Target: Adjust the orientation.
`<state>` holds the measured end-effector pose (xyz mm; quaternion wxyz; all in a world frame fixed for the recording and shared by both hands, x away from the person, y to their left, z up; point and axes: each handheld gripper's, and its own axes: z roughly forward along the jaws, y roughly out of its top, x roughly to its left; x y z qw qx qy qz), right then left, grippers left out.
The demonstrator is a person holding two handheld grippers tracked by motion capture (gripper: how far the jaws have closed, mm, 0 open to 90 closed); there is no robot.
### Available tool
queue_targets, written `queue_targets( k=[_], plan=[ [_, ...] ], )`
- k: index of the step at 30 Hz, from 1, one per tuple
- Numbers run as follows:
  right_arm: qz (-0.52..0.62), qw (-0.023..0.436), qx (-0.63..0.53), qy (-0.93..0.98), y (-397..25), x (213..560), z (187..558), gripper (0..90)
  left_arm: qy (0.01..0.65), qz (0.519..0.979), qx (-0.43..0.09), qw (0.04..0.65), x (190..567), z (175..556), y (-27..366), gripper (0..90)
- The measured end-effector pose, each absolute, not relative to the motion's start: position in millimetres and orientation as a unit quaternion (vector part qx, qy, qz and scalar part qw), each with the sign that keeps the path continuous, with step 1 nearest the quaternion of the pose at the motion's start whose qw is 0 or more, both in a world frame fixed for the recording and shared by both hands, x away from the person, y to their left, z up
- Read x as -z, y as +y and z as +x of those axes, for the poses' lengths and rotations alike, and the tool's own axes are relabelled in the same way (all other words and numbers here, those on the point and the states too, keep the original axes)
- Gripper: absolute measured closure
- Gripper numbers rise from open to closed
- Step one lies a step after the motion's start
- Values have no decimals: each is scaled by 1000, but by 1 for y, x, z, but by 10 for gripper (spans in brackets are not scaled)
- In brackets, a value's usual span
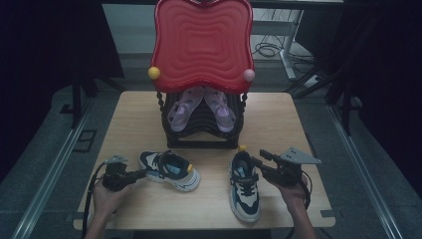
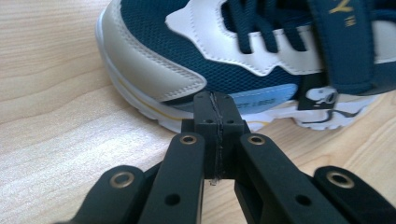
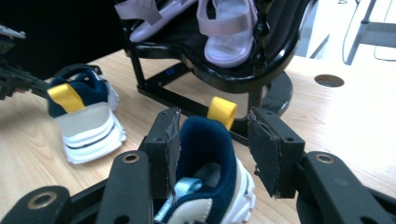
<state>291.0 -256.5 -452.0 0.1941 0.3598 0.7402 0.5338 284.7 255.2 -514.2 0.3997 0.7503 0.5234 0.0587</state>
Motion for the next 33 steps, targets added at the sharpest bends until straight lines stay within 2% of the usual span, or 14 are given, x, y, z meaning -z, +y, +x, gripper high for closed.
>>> queue_targets(
  k=[18,22,25,30,33],
  plan=[
    [332,163,-535,759,-231,445,286,522,482,768,-59,417,493,268,239,873],
    [320,156,-535,766,-220,443,283,522,476,769,-61,422,489,265,237,820],
    [312,148,-536,770,-212,442,282,521,473,768,-60,428,486,263,235,726],
    [305,139,-534,776,-202,444,283,525,473,768,-57,428,486,263,234,637],
    [301,129,-531,781,-195,445,283,620,472,769,-56,428,485,262,235,608]
  ],
)
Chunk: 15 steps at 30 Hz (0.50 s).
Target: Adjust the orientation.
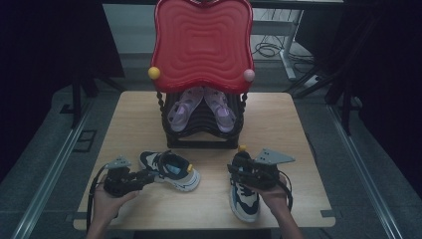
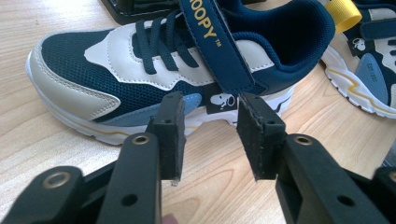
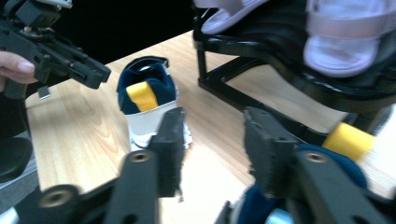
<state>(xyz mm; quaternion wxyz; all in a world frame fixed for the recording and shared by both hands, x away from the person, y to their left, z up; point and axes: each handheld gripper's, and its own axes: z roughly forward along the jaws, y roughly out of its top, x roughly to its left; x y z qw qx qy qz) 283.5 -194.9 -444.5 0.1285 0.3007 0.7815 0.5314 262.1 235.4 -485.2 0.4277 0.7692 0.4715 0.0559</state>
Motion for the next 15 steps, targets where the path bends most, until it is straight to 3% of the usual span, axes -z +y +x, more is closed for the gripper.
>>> queue_targets(
  k=[2,3,7,15],
  plan=[
    [297,126,-529,785,-191,444,283,668,473,767,-57,430,484,262,236,601],
    [279,124,-519,798,-179,443,281,781,474,765,-59,432,483,262,239,576],
    [263,112,-506,814,-161,439,278,885,475,760,-63,439,479,259,244,551],
    [253,103,-491,827,-122,430,273,899,479,754,-61,445,478,260,254,515]
  ],
)
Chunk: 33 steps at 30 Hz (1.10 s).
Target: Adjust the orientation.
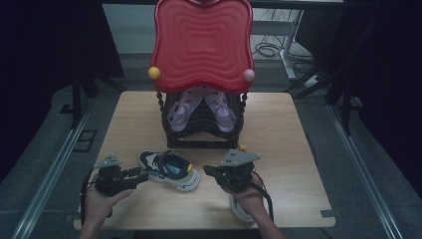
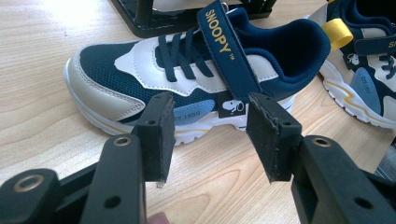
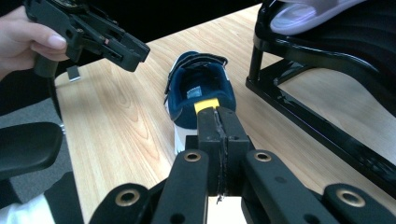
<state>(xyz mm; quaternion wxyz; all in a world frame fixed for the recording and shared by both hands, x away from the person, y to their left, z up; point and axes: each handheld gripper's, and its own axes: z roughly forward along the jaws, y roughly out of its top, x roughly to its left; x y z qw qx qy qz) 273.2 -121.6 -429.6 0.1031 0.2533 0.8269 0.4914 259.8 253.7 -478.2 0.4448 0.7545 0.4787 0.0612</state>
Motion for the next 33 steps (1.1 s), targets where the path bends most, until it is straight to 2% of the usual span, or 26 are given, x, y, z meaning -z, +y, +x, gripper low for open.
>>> queue_targets(
  k=[11,19,33],
  plan=[
    [294,100,-470,826,-82,449,295,900,480,751,-62,450,476,258,259,500],
    [319,120,-464,818,-73,459,305,900,482,749,-63,451,476,258,262,500],
    [330,117,-439,827,-58,477,317,900,484,748,-65,450,477,258,265,500]
  ],
)
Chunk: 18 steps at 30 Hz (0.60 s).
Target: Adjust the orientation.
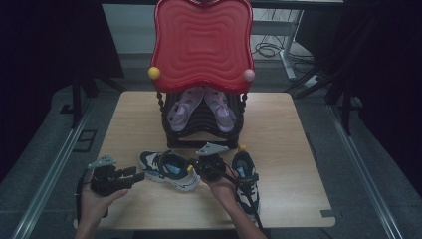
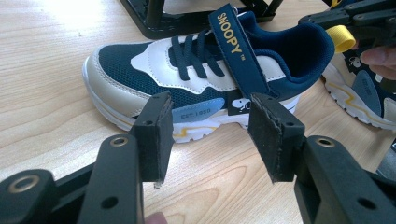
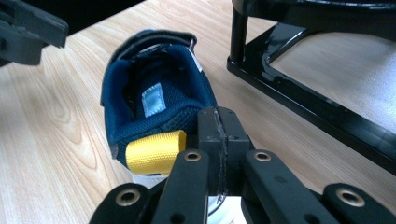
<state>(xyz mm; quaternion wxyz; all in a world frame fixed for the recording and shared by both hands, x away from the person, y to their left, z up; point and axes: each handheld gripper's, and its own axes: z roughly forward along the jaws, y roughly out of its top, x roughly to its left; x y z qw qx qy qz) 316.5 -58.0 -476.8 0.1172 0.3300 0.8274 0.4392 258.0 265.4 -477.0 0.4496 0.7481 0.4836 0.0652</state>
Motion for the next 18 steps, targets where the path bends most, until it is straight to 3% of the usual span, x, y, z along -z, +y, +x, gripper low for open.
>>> queue_targets(
  k=[18],
  plan=[
    [302,109,-437,840,-55,479,309,900,488,746,-65,448,479,259,269,500]
  ],
)
